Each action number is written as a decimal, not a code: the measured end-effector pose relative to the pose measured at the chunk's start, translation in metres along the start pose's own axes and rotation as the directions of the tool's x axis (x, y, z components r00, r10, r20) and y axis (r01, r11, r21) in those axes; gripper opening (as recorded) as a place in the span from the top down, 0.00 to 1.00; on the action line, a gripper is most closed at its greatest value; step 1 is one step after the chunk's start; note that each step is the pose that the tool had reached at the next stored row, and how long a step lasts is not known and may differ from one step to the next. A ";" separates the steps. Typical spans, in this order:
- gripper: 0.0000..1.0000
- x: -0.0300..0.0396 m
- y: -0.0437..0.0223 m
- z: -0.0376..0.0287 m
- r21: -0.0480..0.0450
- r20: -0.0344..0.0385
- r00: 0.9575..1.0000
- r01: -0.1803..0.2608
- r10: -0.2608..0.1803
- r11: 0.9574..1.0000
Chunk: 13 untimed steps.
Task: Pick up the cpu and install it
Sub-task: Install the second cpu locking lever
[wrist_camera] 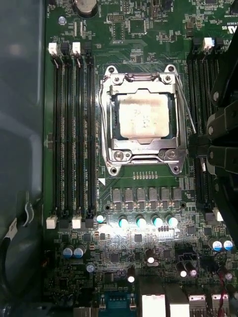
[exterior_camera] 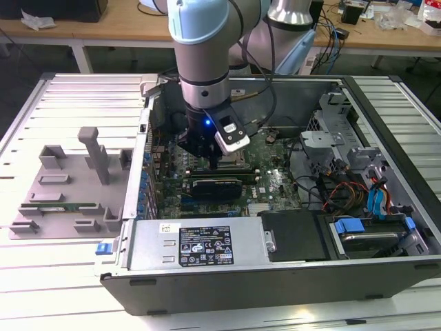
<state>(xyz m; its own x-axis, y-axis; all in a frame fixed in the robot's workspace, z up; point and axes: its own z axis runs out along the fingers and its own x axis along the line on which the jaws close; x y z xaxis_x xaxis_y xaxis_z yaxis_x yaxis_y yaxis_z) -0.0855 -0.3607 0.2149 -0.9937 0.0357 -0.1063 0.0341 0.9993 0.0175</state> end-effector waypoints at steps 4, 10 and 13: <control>0.89 0.0017 -0.0044 0.0001 -0.061 0.007 1.000 -0.006 0.007 0.998; 0.89 0.0017 -0.0044 0.0008 -0.065 0.007 1.000 -0.007 0.007 0.998; 0.89 0.0019 -0.0045 0.0021 -0.067 0.007 1.000 -0.007 0.007 0.998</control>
<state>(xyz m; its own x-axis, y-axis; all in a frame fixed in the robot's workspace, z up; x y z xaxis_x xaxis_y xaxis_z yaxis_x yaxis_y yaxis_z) -0.0873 -0.3651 0.2125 -0.9926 0.0431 -0.1131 0.0336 0.9959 0.0846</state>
